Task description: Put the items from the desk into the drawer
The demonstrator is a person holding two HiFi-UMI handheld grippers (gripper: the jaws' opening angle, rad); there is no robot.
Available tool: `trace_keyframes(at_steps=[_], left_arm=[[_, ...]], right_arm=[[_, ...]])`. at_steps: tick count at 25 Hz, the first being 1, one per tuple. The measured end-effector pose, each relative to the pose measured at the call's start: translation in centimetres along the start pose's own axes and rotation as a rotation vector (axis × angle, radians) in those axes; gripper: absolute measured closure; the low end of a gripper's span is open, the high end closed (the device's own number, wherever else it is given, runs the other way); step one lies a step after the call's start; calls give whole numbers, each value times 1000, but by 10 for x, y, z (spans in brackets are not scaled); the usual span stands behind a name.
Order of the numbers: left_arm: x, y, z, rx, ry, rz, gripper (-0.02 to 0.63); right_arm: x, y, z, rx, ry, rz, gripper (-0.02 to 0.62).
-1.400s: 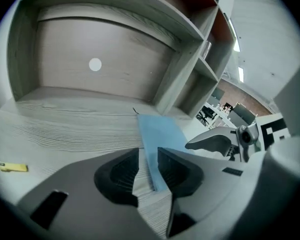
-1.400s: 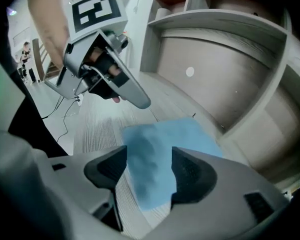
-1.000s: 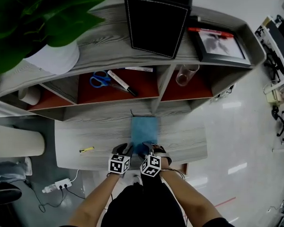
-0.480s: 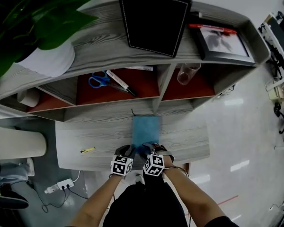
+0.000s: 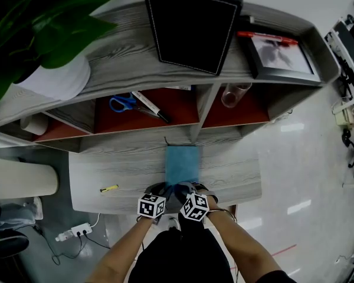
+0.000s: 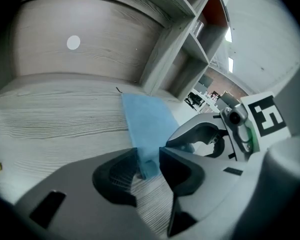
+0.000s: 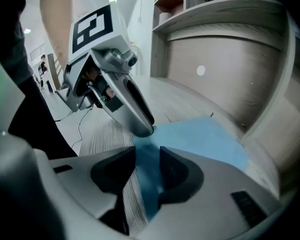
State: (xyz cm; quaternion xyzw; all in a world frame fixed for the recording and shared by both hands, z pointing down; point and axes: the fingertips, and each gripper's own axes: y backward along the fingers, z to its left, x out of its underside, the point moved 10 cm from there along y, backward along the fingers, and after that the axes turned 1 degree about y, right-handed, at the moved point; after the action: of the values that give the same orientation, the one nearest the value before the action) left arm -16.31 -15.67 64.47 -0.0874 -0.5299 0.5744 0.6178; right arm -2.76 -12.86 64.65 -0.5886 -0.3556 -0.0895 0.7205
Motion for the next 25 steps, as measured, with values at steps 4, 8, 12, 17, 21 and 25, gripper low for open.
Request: trace_keyframes(at_steps=[4,8,12,17,21,25], left_arm=[[2,0,1,4,12,-7,465],[4,-2,1,7,35,2,448],[4,-4,2,28,51,14,436],[2,-4,3,43,81,14,436],[1,-4,4,61,116,1,430],[1,-3,6,80,141,-3,426]], right_arm=[[1,2,-2,-17,-31,-31,449],[4,4,-1,-9,-30,-62,460],[7,6,1,2,-37,-92,465],[9,8,2,17,-43,-126,473],[11,10,4,28,-25,-161,483],[13,11,7,46,-6,-187,495]])
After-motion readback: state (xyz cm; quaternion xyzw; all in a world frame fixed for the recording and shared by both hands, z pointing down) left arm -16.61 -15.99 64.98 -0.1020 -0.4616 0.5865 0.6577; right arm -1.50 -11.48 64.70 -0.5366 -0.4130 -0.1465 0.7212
